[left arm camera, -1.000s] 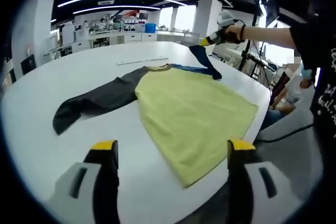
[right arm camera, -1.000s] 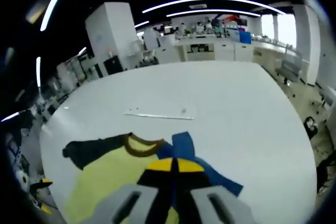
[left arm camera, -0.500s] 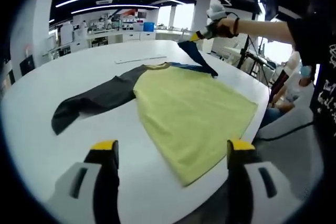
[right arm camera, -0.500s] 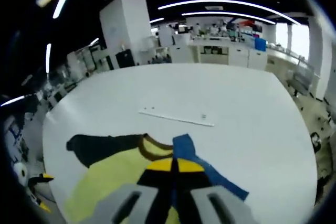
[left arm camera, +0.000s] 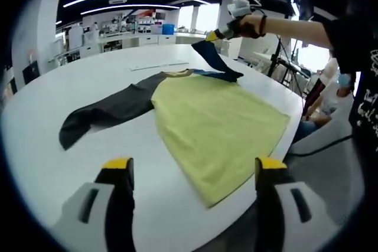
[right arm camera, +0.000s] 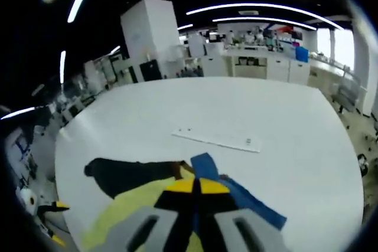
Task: Fold the garment on the visible template until the final outline fits inside the template.
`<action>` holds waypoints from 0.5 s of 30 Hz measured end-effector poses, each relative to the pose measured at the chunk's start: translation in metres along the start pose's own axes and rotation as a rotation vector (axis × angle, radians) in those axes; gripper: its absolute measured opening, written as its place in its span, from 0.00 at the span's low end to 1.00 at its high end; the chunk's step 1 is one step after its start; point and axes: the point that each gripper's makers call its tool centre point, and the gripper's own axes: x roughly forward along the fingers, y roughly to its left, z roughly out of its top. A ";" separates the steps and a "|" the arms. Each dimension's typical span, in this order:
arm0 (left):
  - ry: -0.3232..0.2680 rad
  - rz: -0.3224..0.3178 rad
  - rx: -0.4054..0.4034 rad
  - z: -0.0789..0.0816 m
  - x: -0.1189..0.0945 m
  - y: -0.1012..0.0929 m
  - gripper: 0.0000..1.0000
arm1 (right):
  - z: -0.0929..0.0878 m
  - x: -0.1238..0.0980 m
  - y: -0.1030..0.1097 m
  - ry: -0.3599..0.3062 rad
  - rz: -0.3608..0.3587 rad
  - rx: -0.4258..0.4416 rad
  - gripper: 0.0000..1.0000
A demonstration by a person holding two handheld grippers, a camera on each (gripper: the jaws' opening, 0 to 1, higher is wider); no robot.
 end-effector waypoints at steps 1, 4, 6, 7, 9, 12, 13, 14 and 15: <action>-0.001 -0.001 0.000 0.000 0.000 0.000 0.81 | -0.001 -0.002 0.004 -0.001 0.004 0.001 0.00; -0.005 -0.005 -0.003 0.001 0.000 -0.002 0.81 | -0.002 0.000 0.011 -0.007 0.017 0.011 0.00; 0.001 -0.002 -0.002 -0.001 0.000 -0.001 0.81 | -0.001 0.003 0.015 -0.013 0.029 0.025 0.00; 0.001 0.000 -0.005 -0.001 -0.001 -0.001 0.81 | 0.002 0.006 0.015 -0.016 0.035 0.032 0.00; 0.002 0.002 -0.013 -0.002 0.000 0.000 0.81 | 0.004 0.008 0.022 -0.025 0.050 0.036 0.00; 0.003 0.004 -0.017 -0.003 0.000 0.001 0.81 | 0.006 0.013 0.031 -0.031 0.073 0.036 0.00; 0.002 0.005 -0.016 -0.002 0.000 0.000 0.81 | 0.006 0.014 0.034 -0.030 0.083 0.035 0.00; 0.001 0.005 -0.015 -0.002 0.000 0.000 0.81 | 0.004 0.014 0.038 -0.030 0.088 0.037 0.00; -0.001 0.004 -0.017 -0.001 0.000 0.000 0.81 | 0.001 0.013 0.044 -0.030 0.099 0.036 0.00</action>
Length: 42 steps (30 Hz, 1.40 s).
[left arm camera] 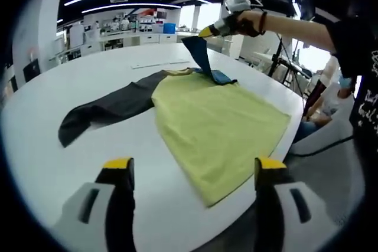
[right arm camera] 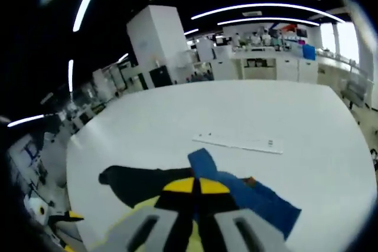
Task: Fold the garment on the visible template until the final outline fits inside the template.
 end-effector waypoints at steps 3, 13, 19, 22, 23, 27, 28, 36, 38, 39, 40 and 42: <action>0.003 0.001 0.000 0.000 0.000 0.001 0.81 | -0.002 0.005 0.007 0.005 0.022 0.000 0.00; 0.003 -0.006 -0.009 -0.002 0.002 0.000 0.80 | -0.032 0.015 0.039 0.069 0.082 -0.059 0.00; 0.002 -0.001 -0.013 -0.002 0.001 0.002 0.80 | -0.041 0.008 0.067 0.077 0.160 -0.048 0.00; 0.000 0.000 -0.013 -0.002 0.001 0.002 0.80 | -0.041 0.010 0.069 0.083 0.175 -0.052 0.00; -0.001 -0.001 -0.014 -0.002 0.002 0.002 0.80 | -0.043 0.011 0.070 0.086 0.177 -0.053 0.00; 0.008 -0.004 -0.014 -0.004 0.003 -0.001 0.80 | -0.056 0.015 0.074 0.108 0.172 -0.072 0.00; 0.009 -0.007 -0.016 -0.005 0.003 -0.001 0.80 | -0.056 0.022 0.070 0.115 0.171 -0.072 0.00; 0.011 -0.008 -0.020 -0.005 0.002 -0.001 0.80 | -0.078 0.030 0.078 0.136 0.139 -0.100 0.00; 0.013 -0.008 -0.019 -0.005 0.002 -0.001 0.80 | -0.081 0.036 0.078 0.135 0.134 -0.076 0.00; 0.012 -0.008 -0.018 -0.005 0.002 -0.001 0.80 | -0.082 0.039 0.078 0.133 0.128 -0.065 0.00; 0.013 -0.008 -0.017 -0.006 0.001 -0.001 0.80 | -0.085 0.042 0.079 0.132 0.125 -0.059 0.00; 0.014 -0.008 -0.018 -0.006 0.001 0.000 0.80 | -0.092 0.047 0.080 0.136 0.113 -0.014 0.00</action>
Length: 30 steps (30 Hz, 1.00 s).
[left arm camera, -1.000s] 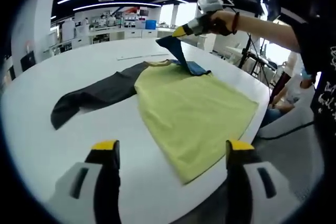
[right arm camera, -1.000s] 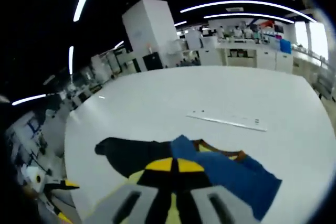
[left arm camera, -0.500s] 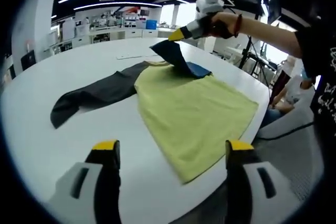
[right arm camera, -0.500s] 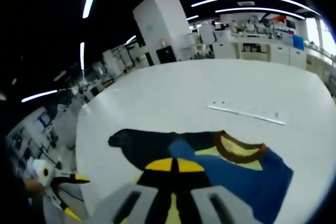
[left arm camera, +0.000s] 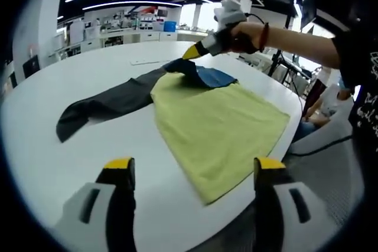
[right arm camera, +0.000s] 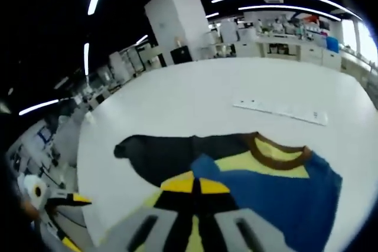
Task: Fold the garment on the visible template until the final outline fits inside the template.
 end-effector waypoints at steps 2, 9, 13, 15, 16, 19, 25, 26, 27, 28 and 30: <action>0.002 -0.001 0.000 -0.001 0.000 0.000 0.80 | -0.011 0.004 0.006 0.021 0.023 0.034 0.00; 0.002 -0.002 -0.002 -0.004 -0.002 0.000 0.80 | -0.026 0.007 0.001 0.070 0.026 0.047 0.03; 0.005 -0.004 0.001 -0.005 -0.002 -0.001 0.80 | -0.026 0.004 -0.015 0.074 -0.028 -0.006 0.12; 0.004 -0.004 0.001 -0.004 -0.002 -0.001 0.80 | -0.028 0.006 -0.020 0.076 -0.037 -0.030 0.17; 0.003 -0.004 0.004 -0.004 -0.001 -0.001 0.80 | -0.028 0.006 -0.022 0.078 -0.042 -0.049 0.17; 0.002 -0.001 0.012 -0.003 -0.002 -0.001 0.80 | -0.033 0.011 -0.026 0.085 -0.050 -0.073 0.17; 0.004 0.006 0.013 -0.004 -0.004 0.004 0.80 | -0.044 0.028 -0.030 0.107 -0.044 -0.088 0.19; 0.003 0.007 0.014 -0.003 -0.004 0.004 0.79 | -0.045 0.029 -0.029 0.103 -0.043 -0.094 0.19; 0.003 0.010 0.012 -0.004 -0.005 0.006 0.79 | -0.046 0.031 -0.029 0.097 -0.033 -0.104 0.20; 0.004 0.011 0.011 -0.004 -0.005 0.007 0.79 | -0.046 0.037 -0.032 0.099 -0.030 -0.105 0.20; 0.009 0.014 0.009 -0.006 -0.005 0.008 0.79 | -0.050 0.038 -0.029 0.110 -0.022 -0.111 0.20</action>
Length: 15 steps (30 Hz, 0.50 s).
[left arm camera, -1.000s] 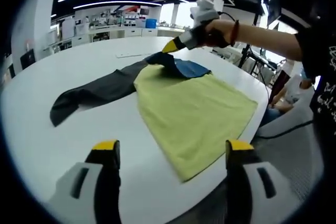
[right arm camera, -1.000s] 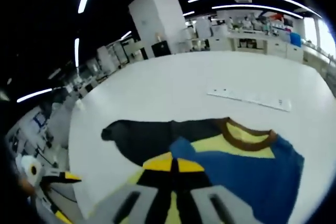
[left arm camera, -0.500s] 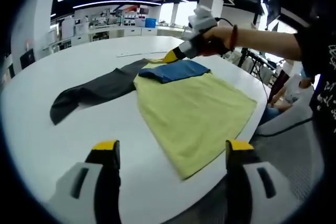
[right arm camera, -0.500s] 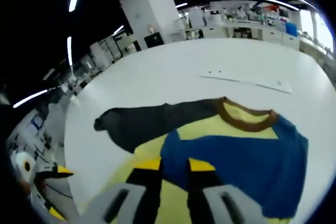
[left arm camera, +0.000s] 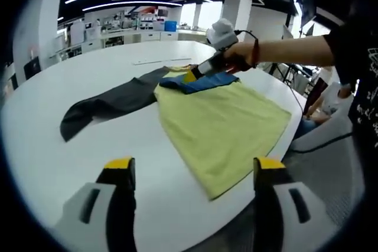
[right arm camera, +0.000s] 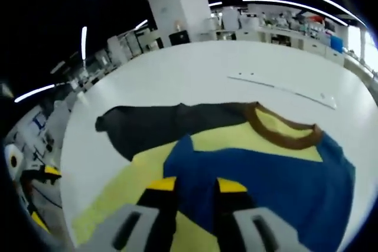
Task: Fold the garment on the visible template until the final outline fits inside the template.
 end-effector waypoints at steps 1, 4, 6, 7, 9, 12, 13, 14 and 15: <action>0.003 0.001 0.000 -0.001 0.000 0.000 0.79 | -0.002 0.003 0.001 0.006 0.007 0.000 0.19; 0.013 0.008 0.000 -0.003 0.000 0.003 0.79 | -0.003 0.006 0.005 0.001 0.005 -0.018 0.17; 0.016 0.008 -0.001 -0.004 0.000 0.004 0.78 | 0.000 0.013 -0.001 -0.003 -0.004 -0.028 0.15; 0.015 0.008 -0.002 -0.004 0.000 0.005 0.78 | -0.001 0.012 0.001 -0.002 -0.004 -0.029 0.14; 0.017 0.010 -0.003 -0.005 0.000 0.005 0.78 | -0.002 0.012 0.001 -0.003 -0.008 -0.024 0.10; 0.017 0.015 -0.007 -0.005 0.000 0.006 0.78 | -0.006 0.005 0.005 0.006 -0.014 -0.012 0.02; 0.016 0.016 -0.009 -0.005 0.000 0.006 0.78 | -0.006 0.006 0.004 0.011 -0.012 -0.007 0.00; 0.016 0.017 -0.010 -0.005 0.000 0.006 0.78 | -0.006 0.006 0.004 0.009 0.002 0.028 0.00; 0.015 0.018 -0.010 -0.006 -0.001 0.007 0.78 | -0.004 0.004 0.007 -0.002 0.017 0.066 0.00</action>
